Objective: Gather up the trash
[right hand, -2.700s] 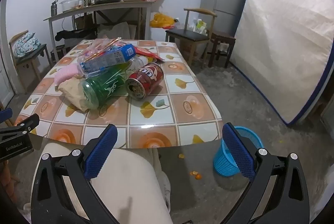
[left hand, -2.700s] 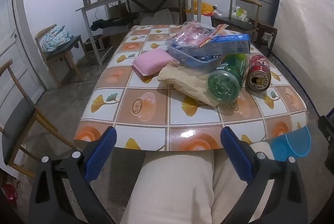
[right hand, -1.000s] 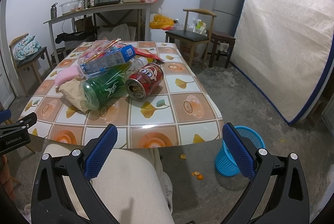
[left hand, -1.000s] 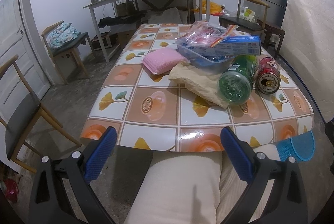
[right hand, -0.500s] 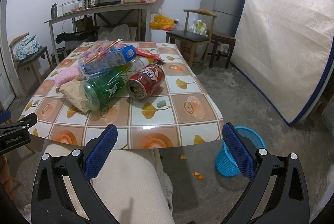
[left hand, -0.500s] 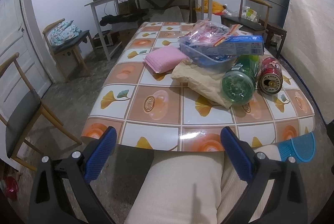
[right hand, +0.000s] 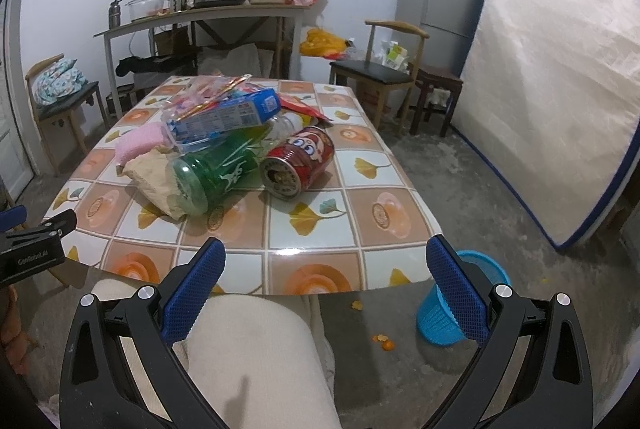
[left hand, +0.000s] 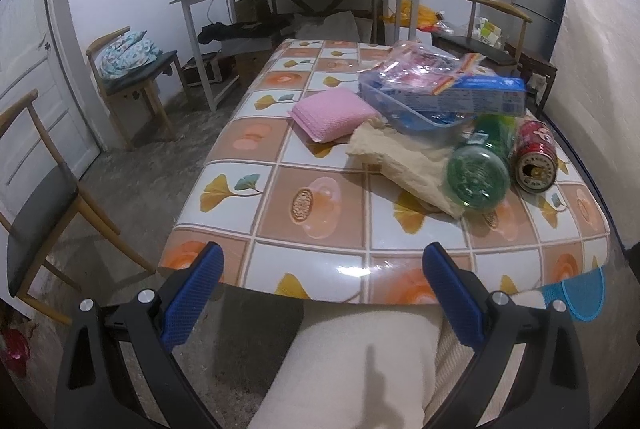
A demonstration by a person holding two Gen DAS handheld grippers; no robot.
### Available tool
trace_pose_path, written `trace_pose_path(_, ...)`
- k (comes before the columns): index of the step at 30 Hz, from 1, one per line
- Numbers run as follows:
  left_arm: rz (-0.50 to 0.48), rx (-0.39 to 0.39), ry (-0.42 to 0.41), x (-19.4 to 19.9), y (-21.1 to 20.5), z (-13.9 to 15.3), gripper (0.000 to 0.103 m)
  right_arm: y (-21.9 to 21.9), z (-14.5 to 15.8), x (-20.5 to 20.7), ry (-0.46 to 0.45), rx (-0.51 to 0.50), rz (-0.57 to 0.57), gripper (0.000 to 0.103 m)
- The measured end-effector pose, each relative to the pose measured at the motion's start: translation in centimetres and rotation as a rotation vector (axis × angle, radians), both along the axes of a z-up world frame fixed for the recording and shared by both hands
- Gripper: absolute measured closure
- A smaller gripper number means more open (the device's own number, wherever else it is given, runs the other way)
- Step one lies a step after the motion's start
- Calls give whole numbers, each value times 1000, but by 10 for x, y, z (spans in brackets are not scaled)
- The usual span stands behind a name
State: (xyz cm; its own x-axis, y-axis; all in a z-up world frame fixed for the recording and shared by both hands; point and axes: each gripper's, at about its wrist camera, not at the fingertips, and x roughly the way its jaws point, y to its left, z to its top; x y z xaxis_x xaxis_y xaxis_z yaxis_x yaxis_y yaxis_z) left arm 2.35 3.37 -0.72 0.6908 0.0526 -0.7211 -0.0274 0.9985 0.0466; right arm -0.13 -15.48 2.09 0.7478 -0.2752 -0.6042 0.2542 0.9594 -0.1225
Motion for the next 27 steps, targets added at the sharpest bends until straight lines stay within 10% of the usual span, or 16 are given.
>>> trace_pose_path(27,-156,-267,-122,104,66,14,6,52,28,81,-85,-2,179,7)
